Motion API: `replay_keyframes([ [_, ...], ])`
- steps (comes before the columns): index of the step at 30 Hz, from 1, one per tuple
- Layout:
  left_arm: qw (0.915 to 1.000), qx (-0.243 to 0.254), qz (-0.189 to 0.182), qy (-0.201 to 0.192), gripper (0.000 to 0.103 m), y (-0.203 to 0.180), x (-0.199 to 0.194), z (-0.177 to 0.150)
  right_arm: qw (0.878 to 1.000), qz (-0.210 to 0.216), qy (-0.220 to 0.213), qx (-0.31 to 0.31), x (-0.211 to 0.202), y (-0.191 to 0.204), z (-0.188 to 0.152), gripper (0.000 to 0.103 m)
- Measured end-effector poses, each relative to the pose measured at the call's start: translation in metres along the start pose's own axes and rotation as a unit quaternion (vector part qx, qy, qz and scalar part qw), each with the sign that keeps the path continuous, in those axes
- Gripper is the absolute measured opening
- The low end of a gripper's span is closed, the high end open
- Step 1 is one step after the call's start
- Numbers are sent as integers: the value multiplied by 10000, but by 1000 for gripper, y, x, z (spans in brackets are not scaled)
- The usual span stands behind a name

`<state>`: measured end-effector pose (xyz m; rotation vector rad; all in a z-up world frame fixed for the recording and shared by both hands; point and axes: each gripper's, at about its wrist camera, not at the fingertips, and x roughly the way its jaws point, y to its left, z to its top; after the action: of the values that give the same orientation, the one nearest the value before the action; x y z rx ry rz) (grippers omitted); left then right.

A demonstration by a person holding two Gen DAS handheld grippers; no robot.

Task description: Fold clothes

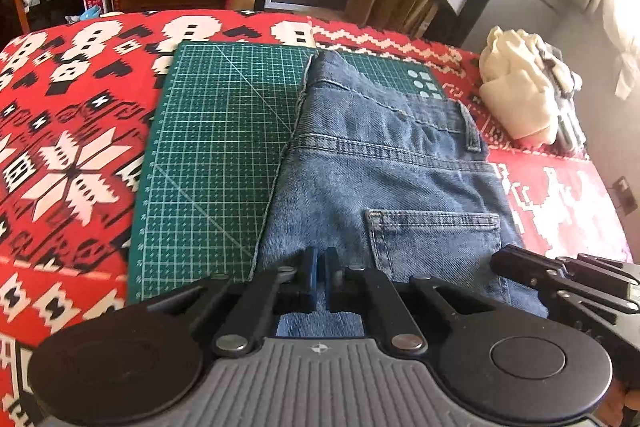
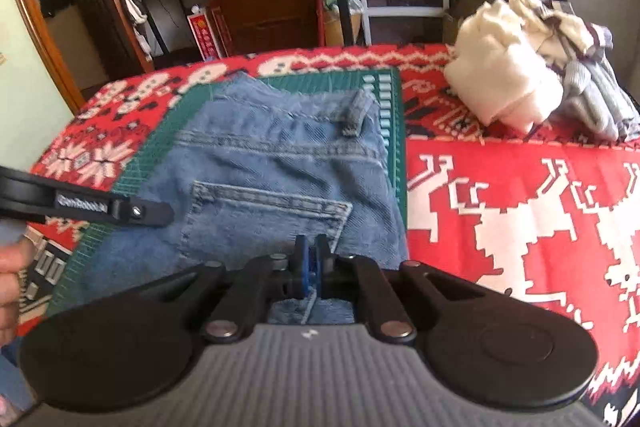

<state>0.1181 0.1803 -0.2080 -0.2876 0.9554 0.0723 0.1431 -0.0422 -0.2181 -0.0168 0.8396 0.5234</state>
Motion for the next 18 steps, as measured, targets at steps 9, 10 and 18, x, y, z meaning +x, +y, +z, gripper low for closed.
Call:
replay_keyframes([
  [9, 10000, 44, -58, -45, 5, -10, 8, 19, 9996, 247, -120, -1, -9, 5, 24, 5],
  [10, 9999, 37, -78, -51, 5, -11, 9, 22, 9992, 371, -114, -49, -5, 10, 28, 5],
  [18, 9993, -199, -313, 62, 4, -3, 21, 35, 9978, 638, -14, -162, 47, 36, 44, 4],
])
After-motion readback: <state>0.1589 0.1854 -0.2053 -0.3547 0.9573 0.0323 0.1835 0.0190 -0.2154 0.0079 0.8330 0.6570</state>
